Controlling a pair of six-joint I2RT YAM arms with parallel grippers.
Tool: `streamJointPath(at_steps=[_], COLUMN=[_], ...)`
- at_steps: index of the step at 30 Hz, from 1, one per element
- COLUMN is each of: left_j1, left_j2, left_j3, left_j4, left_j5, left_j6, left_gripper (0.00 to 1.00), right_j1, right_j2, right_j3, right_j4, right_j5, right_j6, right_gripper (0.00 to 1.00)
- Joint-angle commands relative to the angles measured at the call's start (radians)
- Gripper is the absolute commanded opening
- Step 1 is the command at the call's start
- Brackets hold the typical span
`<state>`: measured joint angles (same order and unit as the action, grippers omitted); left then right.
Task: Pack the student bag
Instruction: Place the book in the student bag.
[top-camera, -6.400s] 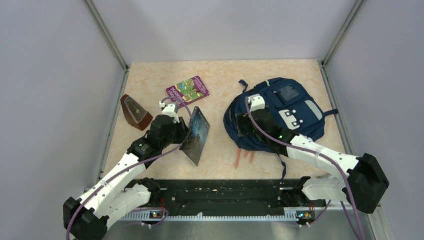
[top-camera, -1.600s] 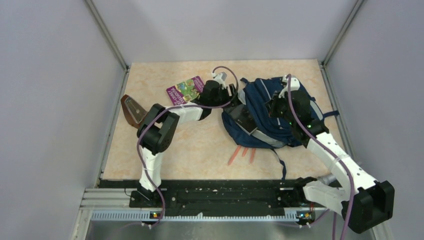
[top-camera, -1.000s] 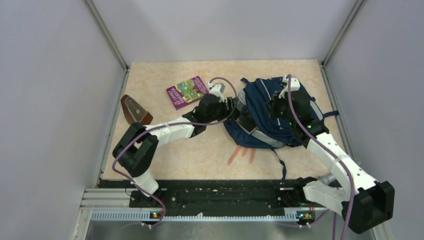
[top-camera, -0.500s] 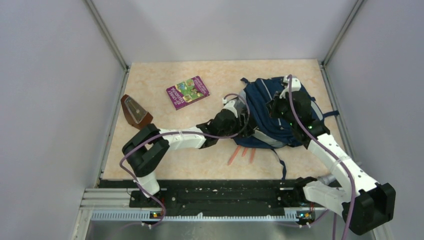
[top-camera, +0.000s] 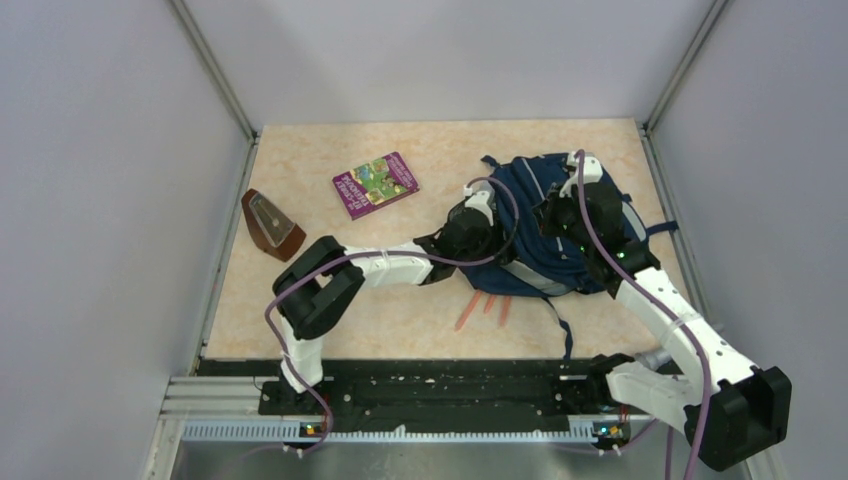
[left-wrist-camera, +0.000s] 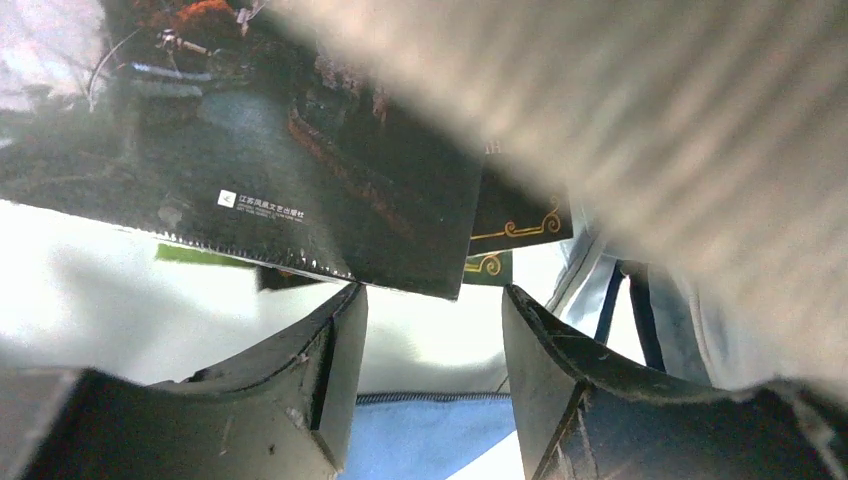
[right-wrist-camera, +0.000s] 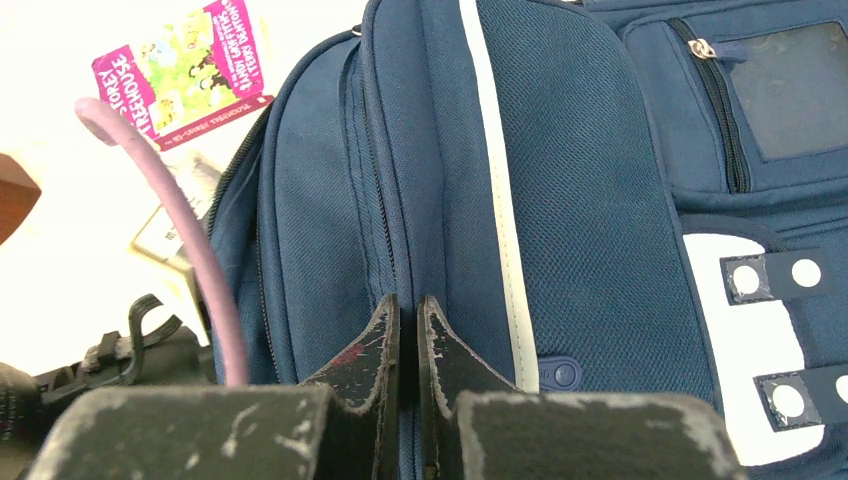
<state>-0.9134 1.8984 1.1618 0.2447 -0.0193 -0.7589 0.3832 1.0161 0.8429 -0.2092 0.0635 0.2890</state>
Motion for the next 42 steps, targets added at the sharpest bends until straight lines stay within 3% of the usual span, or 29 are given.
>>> streamJointPath(at_steps=[1, 6, 13, 16, 22, 29, 35, 42], left_j1=[-0.002, -0.003, -0.007, -0.005, 0.068, 0.358, 0.607, 0.812], left_j2=[0.054, 0.018, -0.181, -0.251, -0.334, -0.342, -0.190, 0.014], left_j3=[0.108, 0.083, -0.174, -0.229, -0.220, -0.124, 0.085, 0.331], left_j4=[0.078, 0.099, 0.266, 0.232, 0.000, -0.148, -0.286, -0.402], left_j5=[-0.011, -0.038, -0.096, -0.168, -0.307, -0.197, -0.081, -0.008], left_j6=[0.083, 0.126, 0.194, 0.262, 0.350, 0.380, 0.388, 0.363], left_gripper=[0.56, 0.54, 0.60, 0.68, 0.79, 0.87, 0.87, 0.86], right_j1=[0.002, 0.002, 0.002, 0.002, 0.002, 0.002, 0.002, 0.002], right_j2=[-0.047, -0.051, -0.065, -0.064, -0.073, -0.088, -0.092, -0.088], right_j3=[0.021, 0.020, 0.007, 0.005, -0.013, -0.039, -0.048, -0.052], right_j4=[0.109, 0.106, 0.113, 0.113, 0.121, 0.129, 0.130, 0.118], right_j5=[0.001, 0.011, 0.025, 0.027, 0.024, 0.021, 0.009, 0.009], right_j6=[0.002, 0.002, 0.004, 0.007, 0.021, 0.035, 0.038, 0.031], right_gripper=[0.00, 0.00, 0.00, 0.00, 0.00, 0.00, 0.00, 0.00])
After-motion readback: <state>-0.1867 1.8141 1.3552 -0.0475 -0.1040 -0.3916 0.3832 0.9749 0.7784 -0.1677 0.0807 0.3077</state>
